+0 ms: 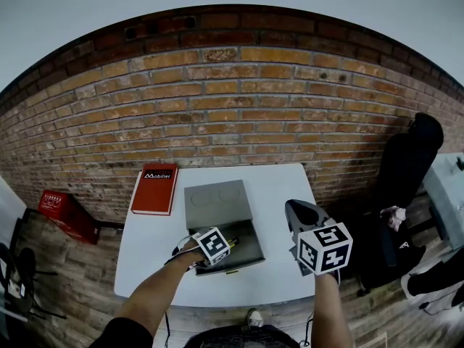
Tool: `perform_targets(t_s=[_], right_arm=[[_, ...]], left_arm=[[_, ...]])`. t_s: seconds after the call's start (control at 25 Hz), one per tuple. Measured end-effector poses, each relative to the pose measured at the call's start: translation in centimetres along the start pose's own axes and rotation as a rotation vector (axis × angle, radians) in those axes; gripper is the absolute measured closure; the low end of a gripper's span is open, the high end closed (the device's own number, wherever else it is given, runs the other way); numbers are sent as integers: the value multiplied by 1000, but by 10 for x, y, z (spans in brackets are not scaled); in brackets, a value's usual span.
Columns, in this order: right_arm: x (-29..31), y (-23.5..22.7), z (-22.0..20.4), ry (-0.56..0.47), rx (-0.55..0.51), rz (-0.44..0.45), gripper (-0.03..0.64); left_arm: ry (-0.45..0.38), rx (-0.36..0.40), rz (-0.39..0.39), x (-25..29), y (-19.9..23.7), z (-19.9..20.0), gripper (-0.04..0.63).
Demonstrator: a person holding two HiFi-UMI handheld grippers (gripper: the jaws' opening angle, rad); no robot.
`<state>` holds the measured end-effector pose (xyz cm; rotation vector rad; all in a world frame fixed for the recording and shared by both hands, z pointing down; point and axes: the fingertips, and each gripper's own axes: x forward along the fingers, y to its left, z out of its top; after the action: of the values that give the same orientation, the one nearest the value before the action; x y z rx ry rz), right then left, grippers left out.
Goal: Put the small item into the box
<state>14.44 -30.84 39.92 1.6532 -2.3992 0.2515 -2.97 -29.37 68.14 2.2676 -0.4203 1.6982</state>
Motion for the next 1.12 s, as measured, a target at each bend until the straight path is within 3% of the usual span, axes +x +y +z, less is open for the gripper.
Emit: perform_targets(t_s=[0.48,0.64,1.12], right_arm=[[3,2,-3,4,2,10,596],[2,2,-4,7,2,13,597],[0,6,-7,6,8,28,597]], left_arm=[[-16,2,18,1,3,0,462],[-22,-20,-10,-2,-2,-1,454],[-89,-43,1,-17,-1,12,431]])
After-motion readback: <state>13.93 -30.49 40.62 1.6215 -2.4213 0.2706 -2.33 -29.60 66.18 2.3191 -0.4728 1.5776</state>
